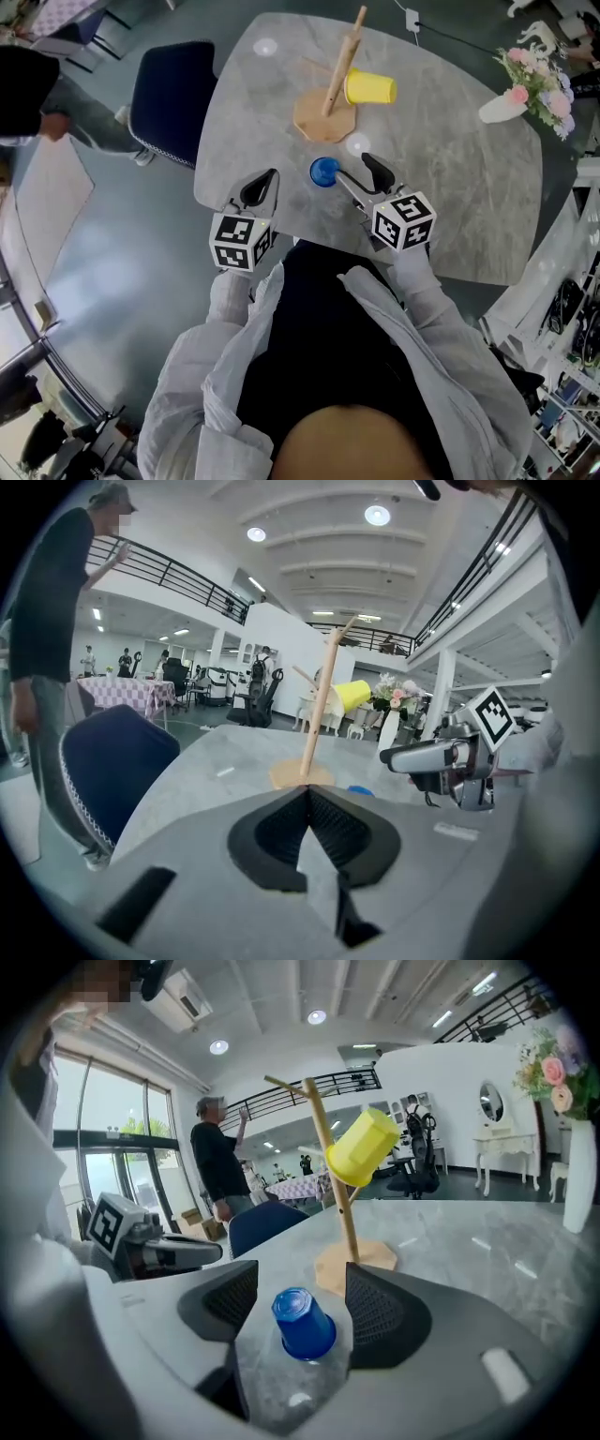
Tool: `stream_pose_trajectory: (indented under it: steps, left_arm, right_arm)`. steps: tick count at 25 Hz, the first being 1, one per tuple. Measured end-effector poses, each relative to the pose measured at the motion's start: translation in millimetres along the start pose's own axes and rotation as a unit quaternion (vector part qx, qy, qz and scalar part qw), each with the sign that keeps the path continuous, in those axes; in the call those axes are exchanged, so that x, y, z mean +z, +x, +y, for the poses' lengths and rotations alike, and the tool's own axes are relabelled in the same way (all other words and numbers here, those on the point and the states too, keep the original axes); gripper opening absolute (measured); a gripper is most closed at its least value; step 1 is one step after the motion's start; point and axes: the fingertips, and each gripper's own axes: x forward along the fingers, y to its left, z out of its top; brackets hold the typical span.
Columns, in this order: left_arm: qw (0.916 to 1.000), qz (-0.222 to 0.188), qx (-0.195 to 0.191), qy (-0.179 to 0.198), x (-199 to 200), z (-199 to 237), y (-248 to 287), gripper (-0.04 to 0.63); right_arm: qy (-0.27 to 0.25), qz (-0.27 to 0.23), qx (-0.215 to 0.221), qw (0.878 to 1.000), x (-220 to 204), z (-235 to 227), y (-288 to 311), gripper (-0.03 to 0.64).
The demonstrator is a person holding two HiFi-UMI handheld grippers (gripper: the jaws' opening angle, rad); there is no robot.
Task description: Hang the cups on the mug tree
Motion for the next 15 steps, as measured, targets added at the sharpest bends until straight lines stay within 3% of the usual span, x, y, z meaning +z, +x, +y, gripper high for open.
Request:
stream_pose_trajectory:
  steps: [6, 10, 15]
  left_arm:
    - [0.9986, 0.021, 0.030, -0.038, -39, 11, -11, 0.002]
    - [0.9969, 0.030, 0.039, -0.061, -60, 12, -14, 0.003]
    - [0.9962, 0.035, 0.045, -0.066, -73, 8, -18, 0.003]
  right_arm:
    - [-0.084, 0.035, -0.029, 0.995, -32, 5, 26, 0.311]
    - [-0.129, 0.055, -0.025, 0.990, -49, 8, 46, 0.311]
    - [-0.163, 0.060, -0.032, 0.984, -59, 12, 62, 0.271]
